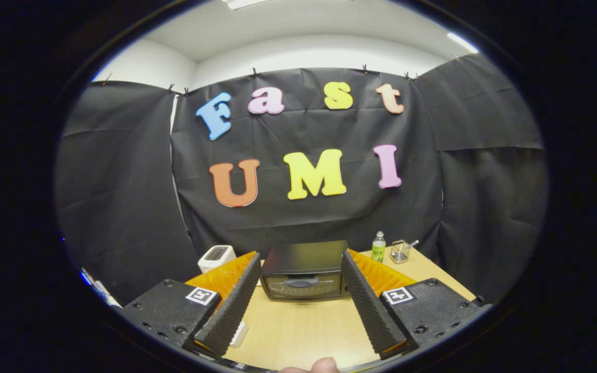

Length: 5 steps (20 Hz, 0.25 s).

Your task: Open the toaster oven, put the food inside, and close the toaster oven door.

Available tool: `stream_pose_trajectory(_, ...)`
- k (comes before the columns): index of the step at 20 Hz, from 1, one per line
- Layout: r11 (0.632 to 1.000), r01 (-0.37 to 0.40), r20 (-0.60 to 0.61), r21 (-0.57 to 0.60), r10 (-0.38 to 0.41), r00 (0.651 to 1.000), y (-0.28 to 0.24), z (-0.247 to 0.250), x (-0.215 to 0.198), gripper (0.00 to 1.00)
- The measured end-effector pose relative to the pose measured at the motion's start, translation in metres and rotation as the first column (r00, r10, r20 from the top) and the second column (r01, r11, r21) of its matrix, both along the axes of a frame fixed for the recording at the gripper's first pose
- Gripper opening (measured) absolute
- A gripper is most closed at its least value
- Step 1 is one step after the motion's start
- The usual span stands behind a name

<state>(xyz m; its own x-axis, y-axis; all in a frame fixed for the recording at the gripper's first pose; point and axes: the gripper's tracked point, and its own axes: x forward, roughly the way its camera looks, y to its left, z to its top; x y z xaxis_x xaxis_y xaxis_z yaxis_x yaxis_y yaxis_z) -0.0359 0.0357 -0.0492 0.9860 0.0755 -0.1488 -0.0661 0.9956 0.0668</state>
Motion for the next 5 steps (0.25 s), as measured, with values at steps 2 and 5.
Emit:
stream_pose_trajectory(2, 1.000, -0.004, 0.004, 0.005, 0.004, 1.000, 0.0008, 0.0024, 0.0021, 1.00)
stream_pose_trajectory(5, 1.000, 0.003, -0.004, 0.008, -0.003, 1.000, -0.0021, 0.0016, 0.0049, 1.00)
